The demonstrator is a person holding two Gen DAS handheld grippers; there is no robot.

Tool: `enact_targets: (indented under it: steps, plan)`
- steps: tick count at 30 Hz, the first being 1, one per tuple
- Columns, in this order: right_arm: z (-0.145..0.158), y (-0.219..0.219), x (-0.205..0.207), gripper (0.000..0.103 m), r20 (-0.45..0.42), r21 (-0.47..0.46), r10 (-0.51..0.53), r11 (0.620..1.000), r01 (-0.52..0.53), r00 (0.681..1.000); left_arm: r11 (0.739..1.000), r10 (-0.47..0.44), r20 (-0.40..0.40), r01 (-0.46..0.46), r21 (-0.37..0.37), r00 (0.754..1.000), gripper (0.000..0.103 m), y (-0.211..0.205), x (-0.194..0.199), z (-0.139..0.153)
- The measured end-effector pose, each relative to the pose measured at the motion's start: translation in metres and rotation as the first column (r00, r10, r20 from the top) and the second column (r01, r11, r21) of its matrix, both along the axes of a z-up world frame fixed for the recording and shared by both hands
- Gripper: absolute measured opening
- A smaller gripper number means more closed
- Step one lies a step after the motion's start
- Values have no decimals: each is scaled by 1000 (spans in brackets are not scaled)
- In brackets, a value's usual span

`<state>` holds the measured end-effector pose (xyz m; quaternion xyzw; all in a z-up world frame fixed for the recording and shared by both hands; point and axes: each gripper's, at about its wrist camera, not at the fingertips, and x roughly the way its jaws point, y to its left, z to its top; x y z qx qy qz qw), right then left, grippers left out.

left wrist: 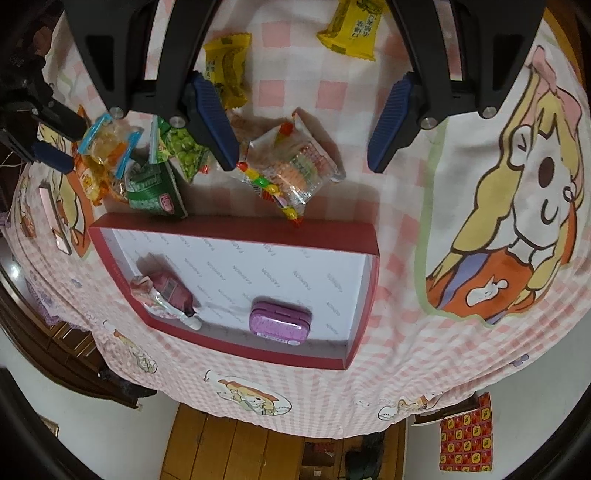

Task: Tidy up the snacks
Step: 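Withdraw both grippers from the box back toward the snack pile, then grasp the gummy candy pack with the left gripper while the right grasps the yellow cracker bag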

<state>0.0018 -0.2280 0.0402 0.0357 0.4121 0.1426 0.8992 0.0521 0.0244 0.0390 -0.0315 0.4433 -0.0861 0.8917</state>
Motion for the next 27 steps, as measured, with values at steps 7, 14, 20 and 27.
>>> enact_targets:
  steps: [7,14,20,27]
  plan:
    - [-6,-4,2,78,-12,7,-13,1000,13,1000,1000,11,31,-10,-26,999,77,4,4,-3]
    - [-7,-9,2,78,-15,9,-25,1000,25,1000,998,46,31,-45,-45,998,57,14,1,-1]
    - [-7,-14,4,78,-16,2,-43,999,43,999,999,37,38,-36,-28,999,54,13,-2,-1]
    - [-9,-19,10,78,-19,-10,-61,998,61,998,999,26,45,-25,-42,999,40,14,-7,3]
